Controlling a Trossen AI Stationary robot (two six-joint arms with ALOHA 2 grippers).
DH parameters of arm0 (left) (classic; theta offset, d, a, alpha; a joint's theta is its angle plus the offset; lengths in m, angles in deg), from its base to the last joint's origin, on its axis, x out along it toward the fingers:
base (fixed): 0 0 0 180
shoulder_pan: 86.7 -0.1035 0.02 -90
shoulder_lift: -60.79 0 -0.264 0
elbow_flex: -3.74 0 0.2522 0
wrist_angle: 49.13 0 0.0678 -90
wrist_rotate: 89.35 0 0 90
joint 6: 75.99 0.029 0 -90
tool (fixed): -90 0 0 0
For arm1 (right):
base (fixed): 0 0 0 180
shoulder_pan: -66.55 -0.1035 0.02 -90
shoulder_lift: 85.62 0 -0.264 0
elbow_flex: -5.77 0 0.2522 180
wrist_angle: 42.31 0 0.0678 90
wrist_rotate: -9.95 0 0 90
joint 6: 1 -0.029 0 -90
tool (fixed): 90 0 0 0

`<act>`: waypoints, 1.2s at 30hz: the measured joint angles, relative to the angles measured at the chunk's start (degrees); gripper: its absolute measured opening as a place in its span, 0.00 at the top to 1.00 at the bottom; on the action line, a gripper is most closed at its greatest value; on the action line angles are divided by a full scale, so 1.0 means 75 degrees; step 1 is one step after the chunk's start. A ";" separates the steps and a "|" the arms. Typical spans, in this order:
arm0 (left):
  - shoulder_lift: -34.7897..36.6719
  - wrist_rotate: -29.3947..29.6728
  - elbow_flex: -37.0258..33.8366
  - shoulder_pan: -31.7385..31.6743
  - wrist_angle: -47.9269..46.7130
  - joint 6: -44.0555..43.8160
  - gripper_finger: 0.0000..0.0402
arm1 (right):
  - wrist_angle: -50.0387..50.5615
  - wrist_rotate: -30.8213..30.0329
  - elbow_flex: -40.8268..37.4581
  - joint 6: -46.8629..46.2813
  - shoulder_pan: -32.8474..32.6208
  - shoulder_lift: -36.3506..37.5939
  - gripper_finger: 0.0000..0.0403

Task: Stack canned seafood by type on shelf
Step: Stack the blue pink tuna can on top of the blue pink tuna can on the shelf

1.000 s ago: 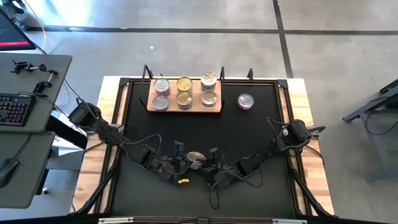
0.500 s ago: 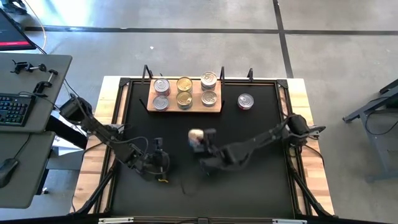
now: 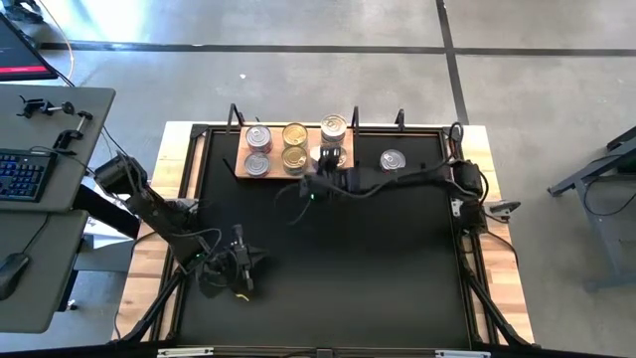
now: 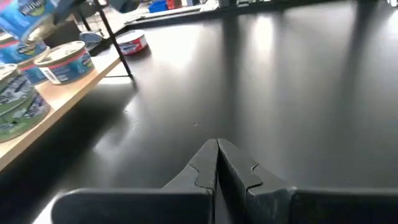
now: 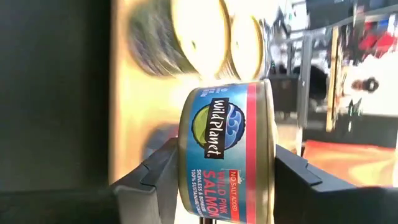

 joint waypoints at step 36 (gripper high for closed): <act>0.0000 0.0145 -0.0060 0.0143 0.0228 -0.0064 0.99 | 0.0872 0.1392 -0.0010 -0.0851 0.0984 -0.0102 0.45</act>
